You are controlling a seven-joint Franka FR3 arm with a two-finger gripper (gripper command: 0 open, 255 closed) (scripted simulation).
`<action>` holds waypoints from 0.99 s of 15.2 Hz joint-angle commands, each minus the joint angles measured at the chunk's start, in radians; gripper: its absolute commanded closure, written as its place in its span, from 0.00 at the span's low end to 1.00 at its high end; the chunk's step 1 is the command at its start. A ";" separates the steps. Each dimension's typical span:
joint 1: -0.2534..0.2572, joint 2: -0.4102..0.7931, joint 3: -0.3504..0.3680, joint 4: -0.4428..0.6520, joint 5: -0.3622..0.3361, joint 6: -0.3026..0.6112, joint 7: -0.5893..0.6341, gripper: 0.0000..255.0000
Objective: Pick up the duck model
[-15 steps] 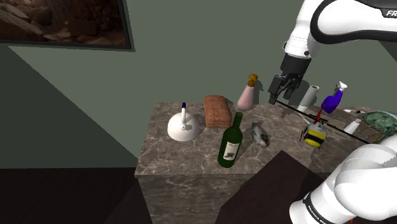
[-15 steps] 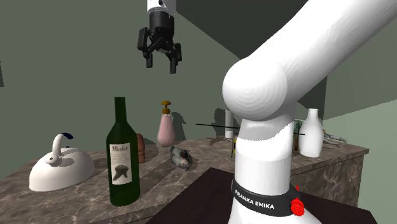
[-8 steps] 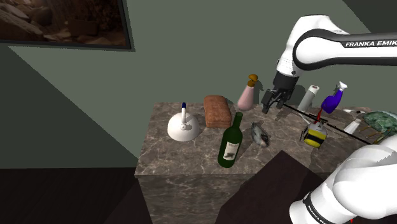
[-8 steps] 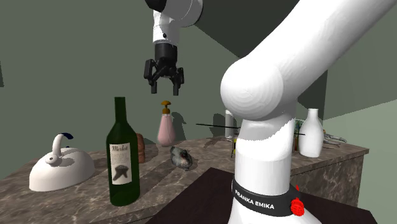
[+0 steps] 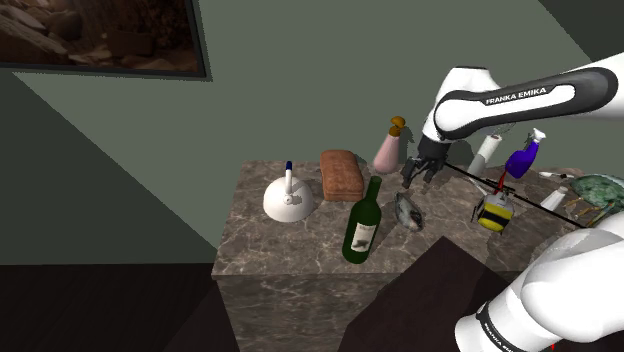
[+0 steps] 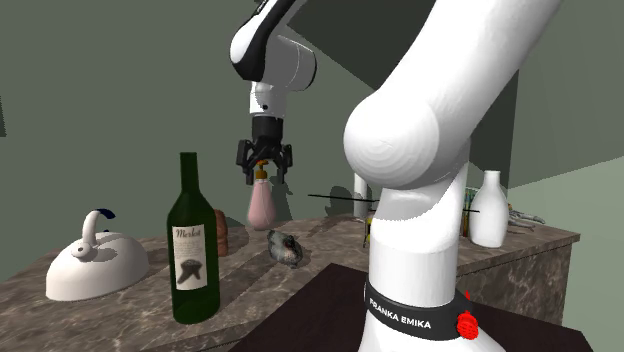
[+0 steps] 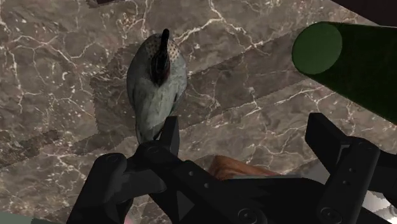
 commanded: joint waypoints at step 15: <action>-0.024 0.614 -0.114 0.133 0.312 0.493 -0.315 0.00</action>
